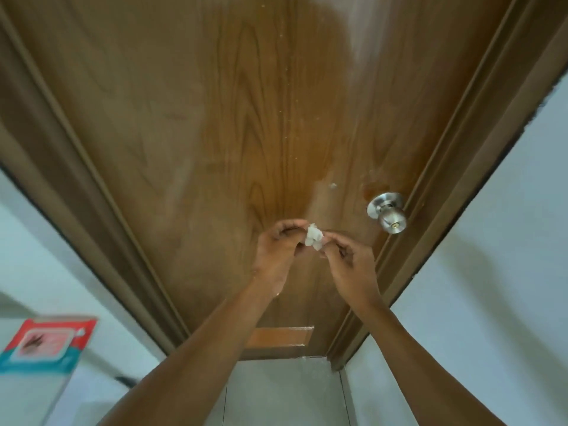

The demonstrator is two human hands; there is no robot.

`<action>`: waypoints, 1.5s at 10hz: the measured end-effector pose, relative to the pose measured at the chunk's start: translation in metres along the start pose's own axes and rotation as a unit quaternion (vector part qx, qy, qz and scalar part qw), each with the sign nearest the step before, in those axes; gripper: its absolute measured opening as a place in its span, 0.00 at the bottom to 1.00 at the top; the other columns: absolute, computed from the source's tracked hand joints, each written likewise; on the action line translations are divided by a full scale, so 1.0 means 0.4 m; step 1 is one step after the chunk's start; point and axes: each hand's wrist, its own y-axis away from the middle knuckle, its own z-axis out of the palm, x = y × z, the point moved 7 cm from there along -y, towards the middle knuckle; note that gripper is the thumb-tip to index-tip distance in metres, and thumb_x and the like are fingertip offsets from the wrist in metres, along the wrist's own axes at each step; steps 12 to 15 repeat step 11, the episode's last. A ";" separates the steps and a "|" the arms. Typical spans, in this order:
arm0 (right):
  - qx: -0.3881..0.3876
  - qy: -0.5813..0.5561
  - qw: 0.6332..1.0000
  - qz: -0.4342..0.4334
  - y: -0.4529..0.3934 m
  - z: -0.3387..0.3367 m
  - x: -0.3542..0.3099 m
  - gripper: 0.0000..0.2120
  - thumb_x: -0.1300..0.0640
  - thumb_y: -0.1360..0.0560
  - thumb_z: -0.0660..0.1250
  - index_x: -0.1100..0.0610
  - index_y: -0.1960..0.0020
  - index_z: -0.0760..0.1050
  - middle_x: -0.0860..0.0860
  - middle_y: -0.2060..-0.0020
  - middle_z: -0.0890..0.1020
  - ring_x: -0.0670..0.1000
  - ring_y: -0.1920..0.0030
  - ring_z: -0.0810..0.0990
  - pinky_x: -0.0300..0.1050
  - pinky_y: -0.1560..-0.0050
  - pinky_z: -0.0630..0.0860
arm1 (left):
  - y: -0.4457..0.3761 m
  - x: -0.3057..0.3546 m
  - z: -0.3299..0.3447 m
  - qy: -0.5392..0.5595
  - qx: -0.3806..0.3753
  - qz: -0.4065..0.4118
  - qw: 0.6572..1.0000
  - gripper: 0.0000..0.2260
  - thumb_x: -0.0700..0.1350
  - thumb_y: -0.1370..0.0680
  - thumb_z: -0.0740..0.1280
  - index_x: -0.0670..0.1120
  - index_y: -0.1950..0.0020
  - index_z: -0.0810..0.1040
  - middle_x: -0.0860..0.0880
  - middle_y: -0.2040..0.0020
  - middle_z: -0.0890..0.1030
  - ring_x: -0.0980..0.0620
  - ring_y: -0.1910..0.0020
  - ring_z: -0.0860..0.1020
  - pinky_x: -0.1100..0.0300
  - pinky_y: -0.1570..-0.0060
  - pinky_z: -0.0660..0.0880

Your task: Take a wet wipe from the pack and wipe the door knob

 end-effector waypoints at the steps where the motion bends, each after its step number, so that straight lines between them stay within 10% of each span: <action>1: -0.070 -0.019 0.997 0.023 0.044 0.067 0.014 0.07 0.59 0.26 0.71 0.55 0.48 0.82 0.47 0.55 0.86 0.45 0.53 0.84 0.45 0.50 0.81 | 0.066 -0.021 -0.078 0.022 0.028 -0.007 0.999 0.05 0.35 0.25 0.69 0.39 0.50 0.80 0.41 0.55 0.82 0.47 0.54 0.81 0.59 0.54 0.79; 4: -0.204 -0.086 0.961 0.167 0.274 0.358 0.158 0.07 0.49 0.32 0.76 0.49 0.57 0.80 0.50 0.62 0.85 0.50 0.59 0.84 0.48 0.58 0.81 | 0.319 -0.203 -0.378 0.006 0.176 -0.046 0.983 0.08 0.37 0.24 0.70 0.36 0.45 0.80 0.34 0.49 0.83 0.41 0.49 0.83 0.54 0.45 0.80; 6: -0.293 -0.041 0.931 0.216 0.498 0.554 0.260 0.08 0.50 0.29 0.74 0.54 0.58 0.78 0.49 0.64 0.83 0.51 0.61 0.83 0.50 0.58 0.83 | 0.486 -0.388 -0.606 -0.045 0.341 -0.116 0.932 0.08 0.42 0.25 0.72 0.38 0.53 0.80 0.43 0.61 0.83 0.51 0.63 0.82 0.65 0.62 0.79; 8: -0.327 0.016 0.909 0.258 0.649 0.739 0.383 0.03 0.56 0.27 0.72 0.54 0.54 0.79 0.44 0.60 0.82 0.49 0.56 0.84 0.43 0.55 0.83 | 0.544 -0.542 -0.803 -0.047 0.390 -0.170 0.903 0.04 0.41 0.23 0.69 0.42 0.53 0.82 0.43 0.54 0.84 0.45 0.53 0.83 0.50 0.49 0.82; 10: -0.299 0.034 0.912 0.277 0.724 0.969 0.553 0.03 0.56 0.25 0.71 0.55 0.53 0.79 0.43 0.57 0.83 0.47 0.54 0.83 0.33 0.58 0.80 | 0.474 -0.689 -1.042 -0.148 0.393 -0.181 0.889 0.06 0.38 0.22 0.67 0.39 0.47 0.81 0.47 0.51 0.83 0.62 0.62 0.81 0.74 0.68 0.75; 11: -0.294 0.077 0.915 0.263 0.736 1.058 0.633 0.09 0.54 0.24 0.69 0.53 0.45 0.80 0.49 0.47 0.84 0.49 0.50 0.82 0.26 0.61 0.75 | 0.433 -0.763 -1.131 -0.227 0.360 -0.206 0.881 0.14 0.44 0.21 0.67 0.45 0.36 0.77 0.47 0.38 0.80 0.57 0.49 0.80 0.80 0.60 0.69; 15: -0.294 0.077 0.915 0.263 0.736 1.058 0.633 0.09 0.54 0.24 0.69 0.53 0.45 0.80 0.49 0.47 0.84 0.49 0.50 0.82 0.26 0.61 0.75 | 0.433 -0.763 -1.131 -0.227 0.360 -0.206 0.881 0.14 0.44 0.21 0.67 0.45 0.36 0.77 0.47 0.38 0.80 0.57 0.49 0.80 0.80 0.60 0.69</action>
